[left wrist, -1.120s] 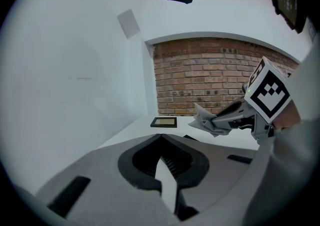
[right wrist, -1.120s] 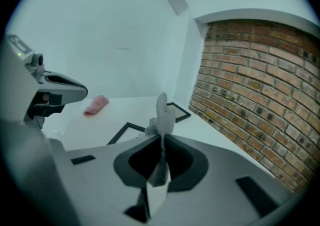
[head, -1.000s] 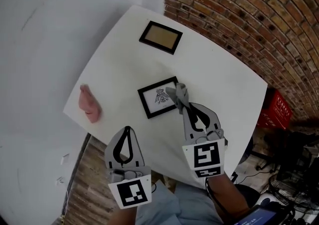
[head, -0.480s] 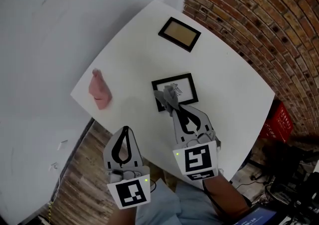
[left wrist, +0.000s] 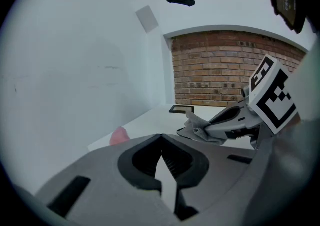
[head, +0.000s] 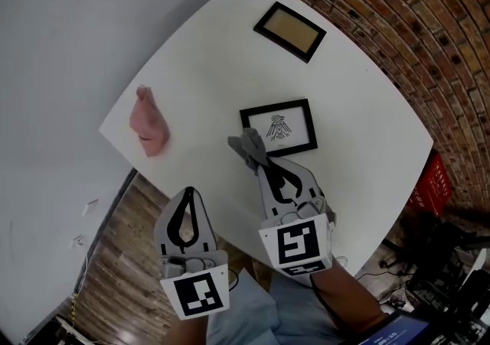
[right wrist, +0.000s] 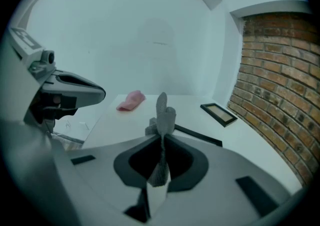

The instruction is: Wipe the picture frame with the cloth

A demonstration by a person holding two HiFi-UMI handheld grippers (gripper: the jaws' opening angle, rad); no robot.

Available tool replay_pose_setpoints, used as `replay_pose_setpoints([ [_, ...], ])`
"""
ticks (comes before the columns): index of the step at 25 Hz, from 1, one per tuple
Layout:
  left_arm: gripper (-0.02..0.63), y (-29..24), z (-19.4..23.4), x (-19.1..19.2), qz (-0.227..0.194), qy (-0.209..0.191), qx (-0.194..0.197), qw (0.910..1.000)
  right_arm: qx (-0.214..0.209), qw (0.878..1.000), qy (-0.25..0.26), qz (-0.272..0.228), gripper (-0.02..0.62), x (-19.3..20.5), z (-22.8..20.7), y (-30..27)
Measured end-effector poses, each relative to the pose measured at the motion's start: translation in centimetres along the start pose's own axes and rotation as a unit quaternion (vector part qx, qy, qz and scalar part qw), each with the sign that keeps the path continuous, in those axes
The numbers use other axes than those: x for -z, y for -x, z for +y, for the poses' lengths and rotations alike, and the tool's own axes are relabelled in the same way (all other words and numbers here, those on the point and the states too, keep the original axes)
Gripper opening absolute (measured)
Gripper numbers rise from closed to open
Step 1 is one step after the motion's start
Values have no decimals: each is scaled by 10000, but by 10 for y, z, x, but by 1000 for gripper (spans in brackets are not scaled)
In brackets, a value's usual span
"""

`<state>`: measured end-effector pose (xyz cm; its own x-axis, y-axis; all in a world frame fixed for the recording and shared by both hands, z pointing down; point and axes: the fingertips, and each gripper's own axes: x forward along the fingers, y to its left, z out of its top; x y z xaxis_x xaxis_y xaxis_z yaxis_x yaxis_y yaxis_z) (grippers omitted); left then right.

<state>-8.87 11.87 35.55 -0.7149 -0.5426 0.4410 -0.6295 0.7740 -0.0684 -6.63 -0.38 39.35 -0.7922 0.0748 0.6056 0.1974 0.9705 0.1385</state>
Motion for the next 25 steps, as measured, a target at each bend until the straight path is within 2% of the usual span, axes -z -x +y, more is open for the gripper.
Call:
replay_pose_setpoints([
  [10, 9, -24, -4, 30, 328, 7, 188, 9993, -109, 9992, -108, 362, 26, 35, 6, -26],
  [25, 9, -39, -21, 27, 379, -91, 423, 9983, 127, 9981, -368, 468, 26, 48, -19, -20],
])
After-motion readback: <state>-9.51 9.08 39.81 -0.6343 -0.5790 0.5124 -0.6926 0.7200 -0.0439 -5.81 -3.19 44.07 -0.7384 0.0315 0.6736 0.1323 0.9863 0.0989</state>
